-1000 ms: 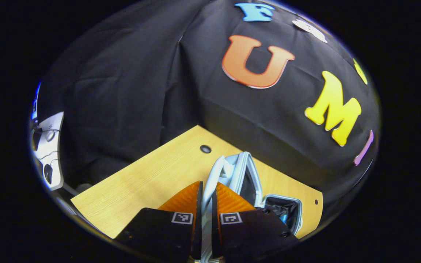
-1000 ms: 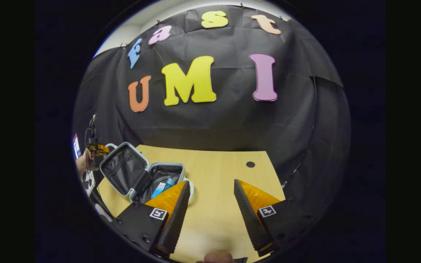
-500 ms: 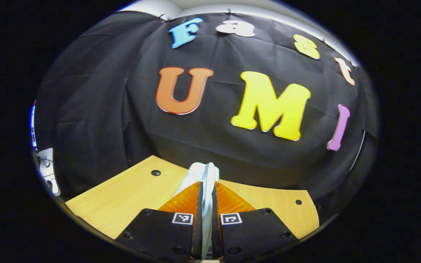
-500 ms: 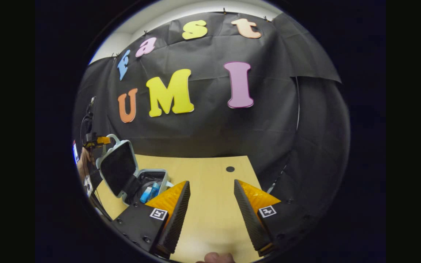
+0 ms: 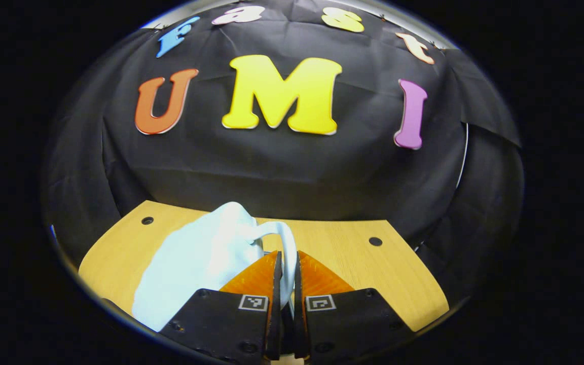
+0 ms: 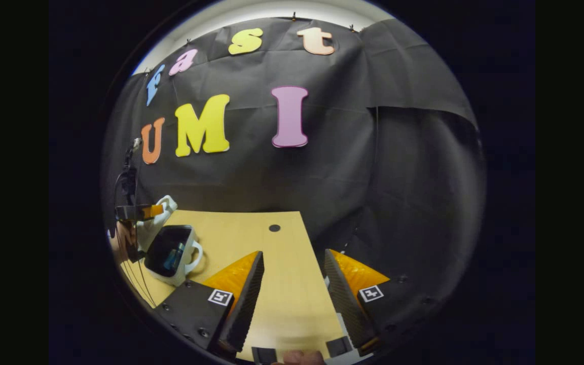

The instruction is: First open the suitcase, pack the skin care products into it, and then close the suitcase.

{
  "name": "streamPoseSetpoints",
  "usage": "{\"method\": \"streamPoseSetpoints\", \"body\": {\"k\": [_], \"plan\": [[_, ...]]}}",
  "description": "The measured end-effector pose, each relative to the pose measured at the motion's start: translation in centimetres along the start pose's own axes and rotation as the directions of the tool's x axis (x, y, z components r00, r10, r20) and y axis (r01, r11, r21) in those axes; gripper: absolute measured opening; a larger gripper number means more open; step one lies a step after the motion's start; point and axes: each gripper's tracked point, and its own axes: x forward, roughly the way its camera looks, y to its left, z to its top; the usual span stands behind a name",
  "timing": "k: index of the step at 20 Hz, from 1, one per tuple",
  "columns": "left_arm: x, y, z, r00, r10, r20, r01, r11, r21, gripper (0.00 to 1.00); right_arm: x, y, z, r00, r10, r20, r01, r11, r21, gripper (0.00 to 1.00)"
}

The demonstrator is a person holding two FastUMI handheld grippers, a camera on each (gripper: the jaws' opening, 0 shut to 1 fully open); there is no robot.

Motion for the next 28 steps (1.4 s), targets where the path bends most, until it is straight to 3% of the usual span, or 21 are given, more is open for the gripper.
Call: {"method": "streamPoseSetpoints", "body": {"k": [3, 4, 6, 8, 9, 14, 17, 21, 23, 26, 28], "plan": [[2.4, -2.2, -3.8, 0.997, -0.029, -0.073, 0.030, 0.999, 0.020, 0.13, -0.5, -1.7, -0.8, 0.999, -0.045, -0.022, 0.045, 0.999, -0.014, 0.72], [3.1, -2.9, -5.0, 0.995, -0.033, -0.098, 0.036, 0.999, 0.028, 0.13, -0.6, -2.0, -1.0, 0.998, -0.053, -0.031, 0.052, 0.999, -0.014, 0.67], [4.7, -3.6, -7.0, 0.990, -0.036, -0.140, 0.043, 0.998, 0.046, 0.13, -0.7, -2.6, -1.1, 0.997, -0.070, -0.036, 0.069, 0.997, -0.023, 0.72], [5.7, -4.0, -8.7, 0.984, -0.028, -0.175, 0.040, 0.997, 0.067, 0.13, -0.7, -3.2, -1.1, 0.996, -0.085, -0.031, 0.084, 0.996, -0.033, 0.67], [5.8, -4.3, -9.3, 0.982, -0.019, -0.187, 0.033, 0.997, 0.076, 0.13, -0.6, -3.2, -1.2, 0.995, -0.088, -0.035, 0.087, 0.996, -0.030, 0.71], [6.6, -5.3, -11.4, 0.975, 0.071, -0.212, -0.025, 0.977, 0.211, 0.14, 0.2, -1.9, -1.0, 0.997, -0.065, -0.029, 0.064, 0.997, -0.032, 0.71], [6.5, -5.9, -12.1, 0.975, 0.076, -0.209, -0.020, 0.966, 0.257, 0.19, 0.9, -0.8, -1.0, 0.999, -0.038, -0.020, 0.037, 0.998, -0.050, 0.68], [4.2, -6.6, -11.9, 0.978, 0.042, -0.206, 0.001, 0.978, 0.207, 0.46, 1.7, 1.7, -0.4, 1.000, 0.014, 0.005, -0.013, 0.998, -0.067, 0.68], [1.4, -6.9, -9.8, 0.987, 0.016, -0.163, 0.010, 0.987, 0.158, 0.74, 2.1, 3.3, 1.1, 0.998, 0.049, 0.045, -0.046, 0.996, -0.080, 0.71], [-3.3, -5.9, -3.5, 1.000, 0.009, -0.001, -0.009, 0.995, 0.100, 0.93, 2.8, 6.5, 3.9, 0.987, 0.117, 0.111, -0.109, 0.991, -0.082, 0.71], [-6.3, -5.0, -0.2, 0.997, 0.020, 0.076, -0.026, 0.996, 0.081, 0.99, 3.0, 9.0, 5.5, 0.975, 0.166, 0.145, -0.156, 0.985, -0.078, 0.71]]}}
